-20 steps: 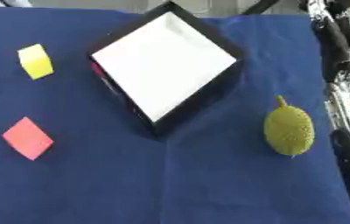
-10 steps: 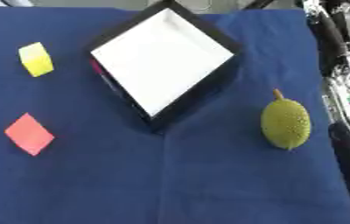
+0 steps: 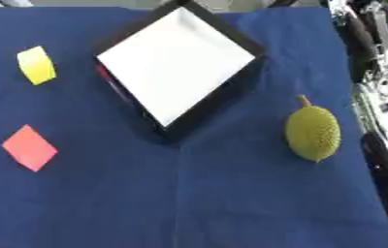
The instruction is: Pick up objects on the table and place them in the box.
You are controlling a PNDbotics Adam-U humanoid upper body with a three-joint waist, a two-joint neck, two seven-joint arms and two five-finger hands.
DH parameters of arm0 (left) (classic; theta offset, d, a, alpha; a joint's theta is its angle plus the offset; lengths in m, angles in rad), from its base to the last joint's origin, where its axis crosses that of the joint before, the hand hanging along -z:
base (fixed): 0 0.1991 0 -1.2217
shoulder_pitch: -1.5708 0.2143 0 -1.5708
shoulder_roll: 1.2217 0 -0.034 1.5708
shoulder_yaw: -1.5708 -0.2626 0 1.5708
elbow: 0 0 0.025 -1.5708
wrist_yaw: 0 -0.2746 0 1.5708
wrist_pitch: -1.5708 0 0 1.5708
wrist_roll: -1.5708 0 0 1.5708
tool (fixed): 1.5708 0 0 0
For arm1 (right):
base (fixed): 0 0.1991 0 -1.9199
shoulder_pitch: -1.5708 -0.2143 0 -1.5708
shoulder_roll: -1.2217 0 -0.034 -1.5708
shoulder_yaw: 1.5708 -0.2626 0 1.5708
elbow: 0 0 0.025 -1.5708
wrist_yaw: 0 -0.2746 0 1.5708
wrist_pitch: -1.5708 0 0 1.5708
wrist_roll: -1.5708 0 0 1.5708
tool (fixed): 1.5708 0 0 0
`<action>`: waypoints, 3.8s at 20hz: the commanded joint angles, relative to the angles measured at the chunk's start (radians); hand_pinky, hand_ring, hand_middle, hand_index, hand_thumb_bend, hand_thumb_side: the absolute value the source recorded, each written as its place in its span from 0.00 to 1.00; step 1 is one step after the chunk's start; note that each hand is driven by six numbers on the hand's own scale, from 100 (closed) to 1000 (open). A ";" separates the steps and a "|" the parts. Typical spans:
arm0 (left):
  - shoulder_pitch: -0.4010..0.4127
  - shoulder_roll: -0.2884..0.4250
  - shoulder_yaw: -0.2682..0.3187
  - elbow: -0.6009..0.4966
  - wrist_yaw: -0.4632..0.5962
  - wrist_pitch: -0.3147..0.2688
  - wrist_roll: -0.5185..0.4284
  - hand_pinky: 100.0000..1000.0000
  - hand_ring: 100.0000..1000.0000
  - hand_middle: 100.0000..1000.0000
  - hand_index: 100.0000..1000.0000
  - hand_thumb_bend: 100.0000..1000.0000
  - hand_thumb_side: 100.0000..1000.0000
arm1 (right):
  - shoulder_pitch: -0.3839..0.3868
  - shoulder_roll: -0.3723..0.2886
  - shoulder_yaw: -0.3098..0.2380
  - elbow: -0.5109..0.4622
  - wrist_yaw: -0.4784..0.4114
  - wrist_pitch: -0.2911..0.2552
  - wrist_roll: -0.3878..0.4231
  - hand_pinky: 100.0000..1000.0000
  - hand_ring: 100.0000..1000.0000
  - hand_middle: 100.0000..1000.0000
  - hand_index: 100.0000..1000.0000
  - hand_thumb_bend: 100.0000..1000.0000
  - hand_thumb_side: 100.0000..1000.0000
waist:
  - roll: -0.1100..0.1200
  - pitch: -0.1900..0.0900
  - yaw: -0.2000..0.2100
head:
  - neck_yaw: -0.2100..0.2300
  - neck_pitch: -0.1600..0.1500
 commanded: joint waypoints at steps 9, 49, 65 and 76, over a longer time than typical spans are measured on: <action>-0.151 -0.077 -0.042 0.189 -0.203 -0.089 -0.360 0.86 0.88 0.94 0.89 0.63 0.18 | -0.015 -0.029 0.003 -0.004 0.005 0.000 0.011 0.99 0.82 0.71 0.85 0.00 0.56 | 0.015 -0.040 -0.001 | 0.010 -0.002; -0.297 -0.292 -0.067 0.353 -0.286 -0.097 -0.455 0.87 0.90 0.96 0.89 0.64 0.29 | -0.042 -0.005 0.020 0.007 0.010 0.016 0.023 1.00 0.82 0.71 0.85 0.00 0.61 | 0.016 -0.010 -0.032 | 0.038 -0.027; -0.296 -0.332 0.020 0.474 -0.485 -0.081 -0.339 0.88 0.90 0.96 0.90 0.65 0.24 | -0.054 0.005 0.029 0.006 0.022 0.021 0.034 1.00 0.82 0.71 0.85 0.00 0.63 | 0.012 0.021 -0.047 | 0.067 -0.050; -0.297 -0.363 0.072 0.540 -0.540 -0.097 -0.266 0.87 0.90 0.95 0.90 0.62 0.22 | -0.062 0.009 0.035 0.005 0.029 0.024 0.041 1.00 0.82 0.71 0.85 0.00 0.66 | 0.011 0.041 -0.064 | 0.093 -0.068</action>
